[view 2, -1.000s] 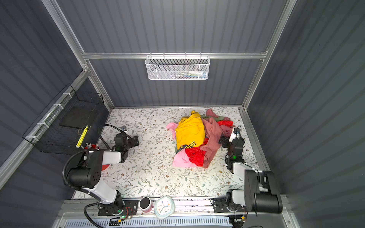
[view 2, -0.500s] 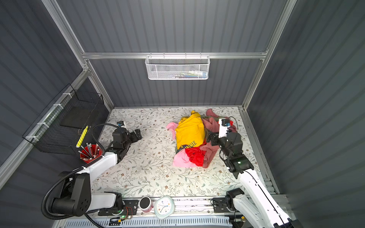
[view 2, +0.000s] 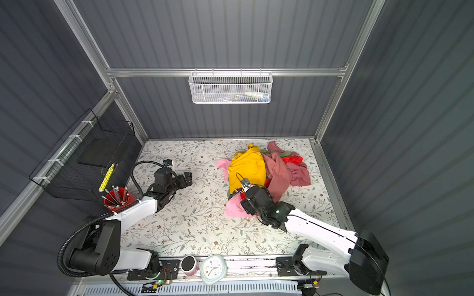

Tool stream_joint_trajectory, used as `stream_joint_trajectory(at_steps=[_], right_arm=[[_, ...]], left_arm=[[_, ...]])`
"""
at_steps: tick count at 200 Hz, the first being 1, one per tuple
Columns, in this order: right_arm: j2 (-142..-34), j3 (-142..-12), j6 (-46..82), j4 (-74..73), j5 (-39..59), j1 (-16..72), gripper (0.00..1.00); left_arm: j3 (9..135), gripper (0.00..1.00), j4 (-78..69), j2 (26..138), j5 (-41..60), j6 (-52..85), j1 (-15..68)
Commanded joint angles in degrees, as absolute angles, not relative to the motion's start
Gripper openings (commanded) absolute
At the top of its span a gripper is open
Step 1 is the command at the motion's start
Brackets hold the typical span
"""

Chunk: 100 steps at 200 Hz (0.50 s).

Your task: Pick out a specific cloth from the pile

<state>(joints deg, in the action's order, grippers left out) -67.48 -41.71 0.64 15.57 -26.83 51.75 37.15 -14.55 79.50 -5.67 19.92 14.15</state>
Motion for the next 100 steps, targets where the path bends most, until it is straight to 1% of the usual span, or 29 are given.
stream_joint_trajectory(at_steps=[1,33,62,100], right_arm=[[-73.31,-45.50,-2.78,21.01,-34.84,55.11,0.78],[-80.65,-48.07,-3.66,26.04,-35.29,57.19,0.71],[-84.14,-48.33,-5.19,26.31,-35.73,57.22,0.69],[-88.54,-49.61,-7.26,26.36,-35.39,56.65,0.70]], left_arm=[[36.56,1.00,-14.41,80.46,-3.99,19.27,14.50],[36.17,1.00,-14.24,80.12,-4.55,19.07,14.59],[35.73,1.00,-14.06,79.71,-4.85,19.07,14.59],[35.16,1.00,-14.15,79.32,-5.09,19.75,14.59]])
